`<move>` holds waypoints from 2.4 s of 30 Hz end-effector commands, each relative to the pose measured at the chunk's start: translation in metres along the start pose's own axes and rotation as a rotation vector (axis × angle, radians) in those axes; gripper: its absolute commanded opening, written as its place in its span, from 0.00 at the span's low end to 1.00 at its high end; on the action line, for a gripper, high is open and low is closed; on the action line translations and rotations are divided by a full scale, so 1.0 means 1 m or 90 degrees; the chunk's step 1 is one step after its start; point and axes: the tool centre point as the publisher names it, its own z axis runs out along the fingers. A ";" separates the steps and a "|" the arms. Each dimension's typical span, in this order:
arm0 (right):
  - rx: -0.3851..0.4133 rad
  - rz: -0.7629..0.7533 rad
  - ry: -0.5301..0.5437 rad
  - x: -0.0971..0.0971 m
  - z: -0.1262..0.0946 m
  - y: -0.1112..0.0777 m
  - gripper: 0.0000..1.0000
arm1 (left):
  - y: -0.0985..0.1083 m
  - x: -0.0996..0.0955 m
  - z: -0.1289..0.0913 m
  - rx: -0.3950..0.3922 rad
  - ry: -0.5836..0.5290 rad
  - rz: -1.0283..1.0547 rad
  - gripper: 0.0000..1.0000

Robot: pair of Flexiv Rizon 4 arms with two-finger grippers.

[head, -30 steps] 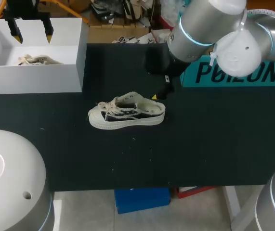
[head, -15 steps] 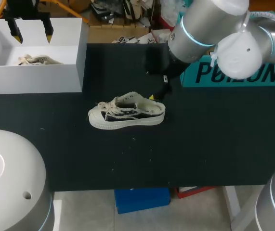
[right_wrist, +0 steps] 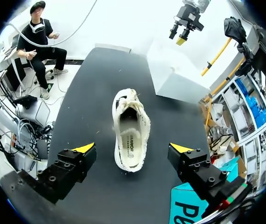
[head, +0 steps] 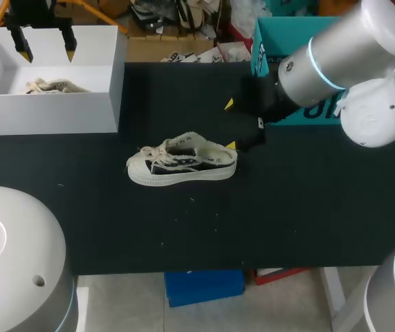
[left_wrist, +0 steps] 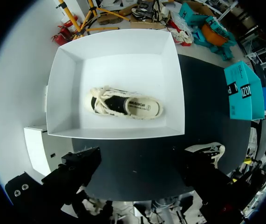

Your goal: Take the shoe out of the shoebox, open the shoe tongue, remove and reinsert the insole, then place the shoe into the shoebox

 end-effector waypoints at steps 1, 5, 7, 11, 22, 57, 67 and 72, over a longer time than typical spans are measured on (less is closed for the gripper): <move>-0.070 0.010 0.003 -0.005 0.012 -0.009 1.00 | 0.000 0.000 0.000 -0.001 -0.001 -0.001 1.00; -0.080 0.018 0.017 -0.005 0.024 -0.012 1.00 | 0.000 0.000 0.000 -0.001 -0.001 -0.001 1.00; -0.084 0.025 0.028 -0.005 0.031 -0.016 1.00 | 0.000 0.000 0.000 -0.001 -0.001 -0.001 1.00; -0.083 0.045 0.045 0.001 0.047 -0.028 1.00 | 0.000 0.000 0.000 -0.001 -0.001 -0.001 1.00; -0.113 0.087 0.056 0.009 0.076 -0.050 1.00 | 0.000 0.000 0.000 -0.001 -0.001 -0.001 1.00; -0.162 0.130 0.103 0.010 0.134 -0.074 1.00 | 0.000 0.000 0.000 -0.001 -0.001 -0.001 1.00; -0.171 0.134 0.110 0.008 0.144 -0.078 1.00 | 0.000 0.000 0.000 -0.001 -0.001 -0.001 1.00; -0.172 0.136 0.113 0.006 0.146 -0.081 1.00 | 0.000 0.000 0.000 -0.001 -0.001 -0.001 1.00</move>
